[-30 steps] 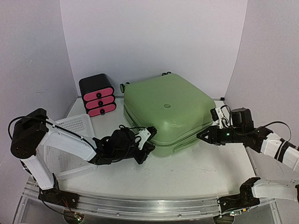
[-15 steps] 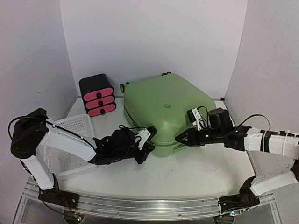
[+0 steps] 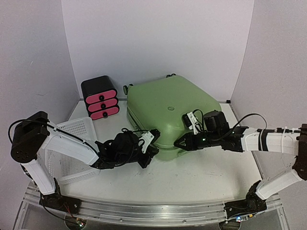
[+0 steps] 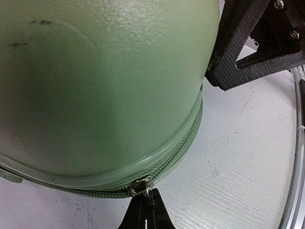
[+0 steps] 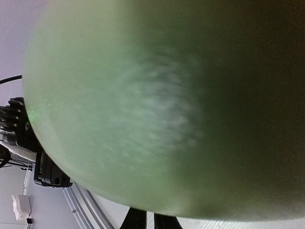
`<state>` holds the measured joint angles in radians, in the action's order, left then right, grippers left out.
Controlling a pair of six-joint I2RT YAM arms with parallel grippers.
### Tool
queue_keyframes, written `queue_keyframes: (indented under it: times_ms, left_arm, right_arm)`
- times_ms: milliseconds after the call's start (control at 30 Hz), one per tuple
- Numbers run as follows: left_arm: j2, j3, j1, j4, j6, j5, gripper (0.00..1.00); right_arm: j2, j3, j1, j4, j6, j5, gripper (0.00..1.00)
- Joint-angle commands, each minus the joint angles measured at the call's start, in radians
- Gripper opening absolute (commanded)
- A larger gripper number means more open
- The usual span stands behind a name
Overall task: Open, take out, and arrange the luggage
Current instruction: Unzip the zipper of the luggage.
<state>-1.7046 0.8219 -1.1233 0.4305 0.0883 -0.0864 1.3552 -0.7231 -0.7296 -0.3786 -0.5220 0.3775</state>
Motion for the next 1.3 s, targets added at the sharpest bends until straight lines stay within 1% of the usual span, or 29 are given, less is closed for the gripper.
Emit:
queue_keyframes:
  times_ms: [0,267,367,400,467,567,633,733,900,1000,1100,1167,1200,1267]
  left_arm:
    - [0.003,0.086,-0.061,0.074,0.010,0.076,0.01]
    - [-0.032,0.167,-0.076,0.073,0.080,0.083,0.03]
    - [-0.030,0.164,-0.076,0.071,0.112,0.072,0.07]
    - [-0.024,0.156,-0.076,0.071,0.117,0.058,0.10]
    - [-0.003,0.132,-0.076,0.069,0.125,0.028,0.20]
    - [0.045,0.093,-0.075,0.058,0.134,-0.002,0.31]
    - [0.078,0.070,-0.075,0.042,0.145,-0.020,0.41]
    - [0.129,0.039,-0.073,-0.010,0.171,-0.047,0.49]
    - [0.210,0.033,-0.065,-0.134,0.200,-0.054,0.59]
    - [0.270,0.029,-0.045,-0.215,0.241,-0.085,0.69]
    - [0.342,0.039,-0.005,-0.315,0.305,-0.083,0.76]
    - [0.378,0.056,0.029,-0.395,0.359,-0.081,0.85]
    - [0.394,0.067,0.052,-0.440,0.384,-0.067,0.89]
    - [0.415,0.083,0.101,-0.519,0.419,-0.017,0.92]
  right_arm:
    - [0.057,-0.091,-0.006,-0.163,0.008,-0.052,0.06]
    - [0.073,-0.091,-0.019,-0.171,0.006,-0.069,0.06]
    - [0.057,-0.075,-0.020,-0.171,-0.004,-0.070,0.08]
    - [0.046,-0.068,-0.022,-0.170,-0.010,-0.075,0.09]
    - [0.019,-0.046,-0.023,-0.167,-0.026,-0.086,0.12]
    - [-0.032,-0.006,-0.031,-0.163,-0.068,-0.115,0.14]
    - [-0.068,0.024,-0.047,-0.156,-0.093,-0.151,0.16]
    - [-0.114,0.058,-0.093,-0.147,-0.127,-0.230,0.18]
    - [-0.140,0.085,-0.210,-0.131,-0.184,-0.419,0.19]
    - [-0.136,0.086,-0.273,-0.128,-0.213,-0.521,0.21]
    - [-0.133,0.087,-0.312,-0.128,-0.239,-0.595,0.24]
    - [-0.130,0.084,-0.336,-0.128,-0.257,-0.647,0.27]
    - [-0.129,0.083,-0.348,-0.129,-0.265,-0.670,0.28]
    - [-0.118,0.073,-0.375,-0.130,-0.277,-0.713,0.31]
